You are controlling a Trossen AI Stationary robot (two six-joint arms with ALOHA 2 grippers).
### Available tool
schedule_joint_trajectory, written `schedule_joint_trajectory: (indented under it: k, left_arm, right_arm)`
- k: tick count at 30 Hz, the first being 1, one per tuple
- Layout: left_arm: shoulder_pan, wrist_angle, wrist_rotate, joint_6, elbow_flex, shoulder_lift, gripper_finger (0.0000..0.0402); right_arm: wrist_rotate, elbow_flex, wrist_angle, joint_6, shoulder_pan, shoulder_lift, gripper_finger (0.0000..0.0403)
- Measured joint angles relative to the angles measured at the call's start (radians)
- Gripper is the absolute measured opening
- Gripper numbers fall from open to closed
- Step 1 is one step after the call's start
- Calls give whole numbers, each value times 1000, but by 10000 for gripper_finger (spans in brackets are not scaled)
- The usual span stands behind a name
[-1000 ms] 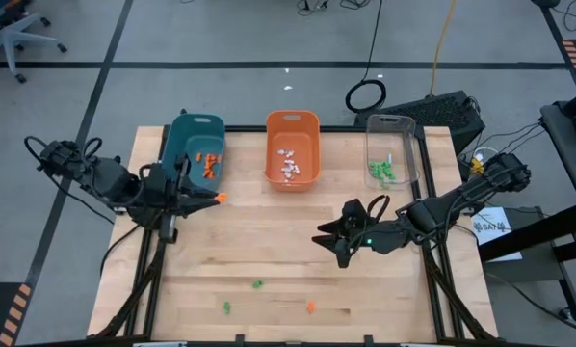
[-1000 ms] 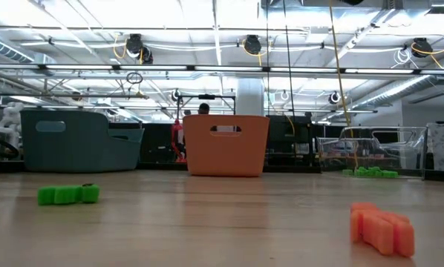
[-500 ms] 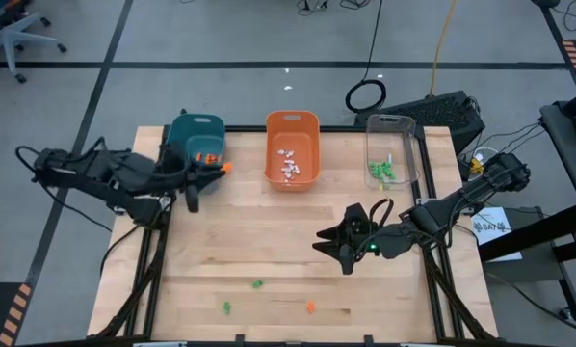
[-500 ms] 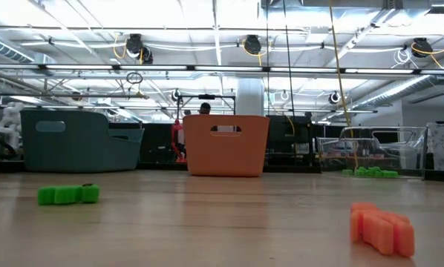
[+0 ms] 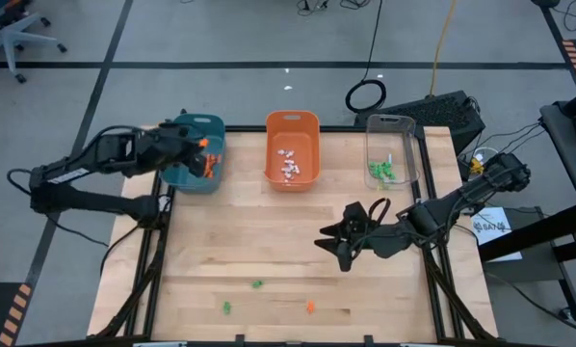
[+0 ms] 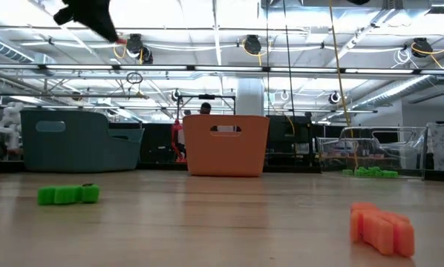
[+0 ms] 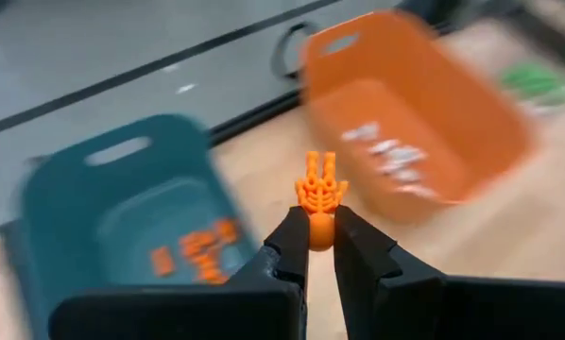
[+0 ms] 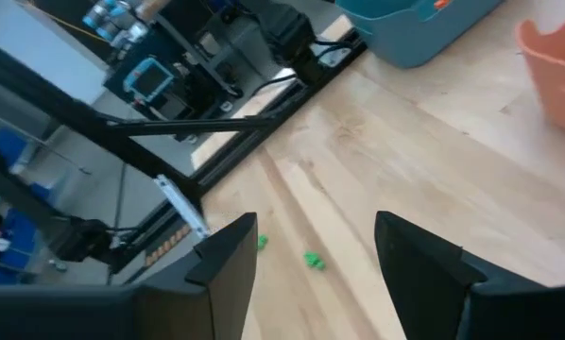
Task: Sort Halloween decoration
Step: Put the orange skeleton toy into the blue bin
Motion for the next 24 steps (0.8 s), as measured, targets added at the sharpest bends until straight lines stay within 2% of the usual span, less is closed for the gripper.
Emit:
schedule_joint_trajectory:
  k: [4,11,16,20,24]
  left_arm:
    - [137,-51,3,86,-1,36,28]
    - [357,-38,193,198,-64,137,28]
    - [465,1,185,223,-124,235,28]
    - [539,28,298,290,-172,314,35]
    - [580,32,318,290,-199,373,62]
  right_arm:
    - [1,0,-15,-16,-26,0,200]
    - [1,0,-26,-87,-98,0,200]
    - [-1,0,-27,-113,-144,0,200]
    - [-4,0,-27,-116,-170,0,200]
    - [-5,0,-27,-116,-184,0,200]
